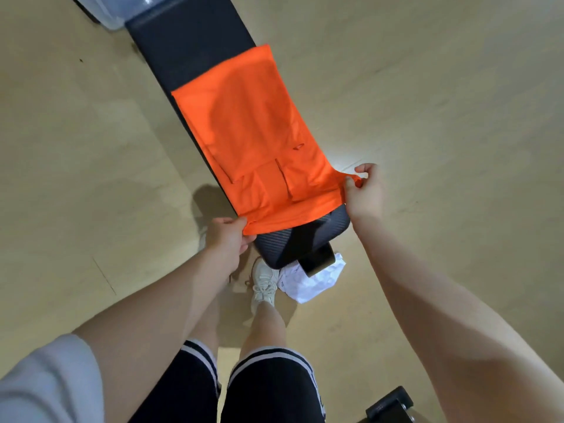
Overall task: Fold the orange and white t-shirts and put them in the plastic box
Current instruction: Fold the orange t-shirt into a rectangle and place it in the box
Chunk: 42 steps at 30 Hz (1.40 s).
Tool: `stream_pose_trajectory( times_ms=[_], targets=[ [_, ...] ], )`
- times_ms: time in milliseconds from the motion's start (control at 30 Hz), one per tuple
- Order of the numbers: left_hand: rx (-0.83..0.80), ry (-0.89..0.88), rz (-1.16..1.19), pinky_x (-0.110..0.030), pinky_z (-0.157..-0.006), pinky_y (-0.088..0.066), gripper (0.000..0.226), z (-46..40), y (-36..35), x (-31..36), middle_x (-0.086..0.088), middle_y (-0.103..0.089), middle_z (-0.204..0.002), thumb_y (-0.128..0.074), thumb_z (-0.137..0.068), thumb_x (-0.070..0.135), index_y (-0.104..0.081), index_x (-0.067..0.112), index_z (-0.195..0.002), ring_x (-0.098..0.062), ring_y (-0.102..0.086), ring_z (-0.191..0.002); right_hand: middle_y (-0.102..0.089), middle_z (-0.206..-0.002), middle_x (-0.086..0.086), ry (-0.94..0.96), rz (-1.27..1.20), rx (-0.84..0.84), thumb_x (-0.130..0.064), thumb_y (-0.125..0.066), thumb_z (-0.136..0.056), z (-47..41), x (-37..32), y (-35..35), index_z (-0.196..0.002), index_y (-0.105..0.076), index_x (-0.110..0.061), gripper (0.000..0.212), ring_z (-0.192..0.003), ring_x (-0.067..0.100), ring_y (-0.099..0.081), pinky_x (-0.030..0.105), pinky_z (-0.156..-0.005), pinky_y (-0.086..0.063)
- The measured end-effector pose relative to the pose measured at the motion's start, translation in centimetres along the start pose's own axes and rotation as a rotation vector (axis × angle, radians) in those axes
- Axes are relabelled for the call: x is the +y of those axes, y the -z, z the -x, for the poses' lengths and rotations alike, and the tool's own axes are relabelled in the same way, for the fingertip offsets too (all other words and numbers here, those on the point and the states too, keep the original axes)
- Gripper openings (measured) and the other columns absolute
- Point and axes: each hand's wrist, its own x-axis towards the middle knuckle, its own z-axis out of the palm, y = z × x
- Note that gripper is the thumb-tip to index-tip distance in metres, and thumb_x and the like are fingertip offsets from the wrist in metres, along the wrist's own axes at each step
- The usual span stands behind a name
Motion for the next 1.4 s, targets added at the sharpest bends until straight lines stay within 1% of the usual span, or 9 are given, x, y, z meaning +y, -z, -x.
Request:
stream_pose_trajectory(
  times_ms=[200,300,467,733,833,967,1067,1200,1400],
  targets=[
    [-0.120,-0.038,0.057,-0.022,-0.063,-0.044,0.010,-1.8,2.0,8.7,0.000,-0.057,-0.070,-0.051,-0.092,0.019,-0.053,0.020,-0.082,0.001,-0.056,-0.035,-0.059,-0.075,-0.002,0.063,0.049,-0.081,-0.014,-0.048,-0.085,-3.4,-8.6,-3.7,-0.080,-0.057,-0.017,0.011,-0.078,0.019,-0.056,0.031,-0.073,-0.045],
    [-0.160,-0.005,0.114,-0.020,-0.064,-0.042,0.013,-4.6,3.1,12.9,0.002,-0.056,-0.072,-0.050,-0.093,0.023,-0.053,0.019,-0.081,-0.004,-0.058,-0.051,-0.061,-0.081,0.001,0.055,0.043,-0.139,-0.018,-0.049,-0.086,-5.7,-12.4,-6.3,-0.086,-0.065,-0.010,0.018,-0.080,0.015,-0.054,0.026,-0.070,-0.041],
    [-0.185,0.009,0.109,-0.022,-0.064,-0.040,0.026,-9.9,4.6,19.3,0.001,-0.056,-0.074,-0.042,-0.095,0.033,-0.052,0.019,-0.075,-0.010,-0.053,-0.066,-0.058,-0.047,-0.006,-0.033,-0.274,-0.179,0.001,-0.043,-0.075,-11.3,-17.2,-10.9,-0.066,-0.059,-0.015,0.024,-0.045,0.007,-0.050,0.015,-0.046,-0.038],
    [-0.165,-0.511,-0.786,-0.028,-0.076,-0.040,0.047,-16.9,4.4,22.0,-0.004,-0.057,-0.101,-0.073,-0.075,0.034,-0.056,0.010,-0.113,-0.018,-0.054,-0.093,-0.057,-0.112,0.014,0.040,0.452,-0.183,-0.016,-0.059,-0.080,-17.6,-15.5,-18.0,-0.102,-0.069,-0.019,0.025,-0.109,0.030,-0.051,0.035,-0.089,-0.044],
    [-0.108,-0.582,-0.955,-0.038,-0.083,-0.048,0.037,-18.2,4.1,22.0,-0.012,-0.064,-0.108,-0.067,-0.081,0.026,-0.058,0.011,-0.113,-0.030,-0.059,-0.097,-0.057,-0.105,0.012,0.071,0.459,-0.149,-0.013,-0.053,-0.083,-18.0,-15.6,-18.0,-0.098,-0.068,-0.016,0.022,-0.106,0.029,-0.051,0.037,-0.091,-0.042],
    [-0.332,-0.593,-0.619,-0.027,-0.071,-0.043,0.008,-18.0,4.8,23.1,0.004,-0.066,-0.081,-0.061,-0.086,0.013,-0.063,0.021,-0.085,-0.011,-0.058,-0.074,-0.060,-0.075,0.005,0.048,0.080,-0.346,-0.008,-0.057,-0.087,-17.1,-17.5,-17.1,-0.077,-0.062,-0.019,0.015,-0.070,0.015,-0.055,0.031,-0.069,-0.046],
    [-0.500,-0.424,-0.338,-0.020,-0.069,-0.043,0.026,-18.7,6.4,24.0,0.014,-0.067,-0.072,-0.058,-0.087,0.007,-0.063,0.029,-0.073,0.002,-0.059,-0.067,-0.063,-0.066,-0.002,-0.098,-0.183,-0.450,-0.006,-0.059,-0.087,-17.4,-18.6,-16.8,-0.083,-0.061,-0.018,0.013,-0.054,0.005,-0.057,0.018,-0.056,-0.048],
    [-0.265,-0.447,-0.477,-0.029,-0.082,-0.041,0.018,-20.8,6.7,22.9,0.001,-0.060,-0.090,-0.062,-0.084,0.014,-0.055,0.030,-0.082,-0.015,-0.057,-0.087,-0.054,-0.071,-0.006,-0.124,0.060,-0.236,-0.016,-0.065,-0.083,-19.1,-17.0,-19.3,-0.091,-0.054,-0.020,0.014,-0.060,0.007,-0.054,0.023,-0.060,-0.044],
    [-0.076,-0.590,-0.591,-0.026,-0.068,-0.036,0.012,-20.4,5.3,22.7,0.004,-0.052,-0.068,-0.057,-0.089,0.020,-0.056,0.014,-0.079,-0.017,-0.049,-0.069,-0.052,-0.069,-0.015,-0.010,0.196,-0.114,-0.016,-0.060,-0.080,-19.7,-15.7,-20.3,-0.070,-0.053,-0.031,0.019,-0.076,0.014,-0.053,0.031,-0.073,-0.043]
  ],
)
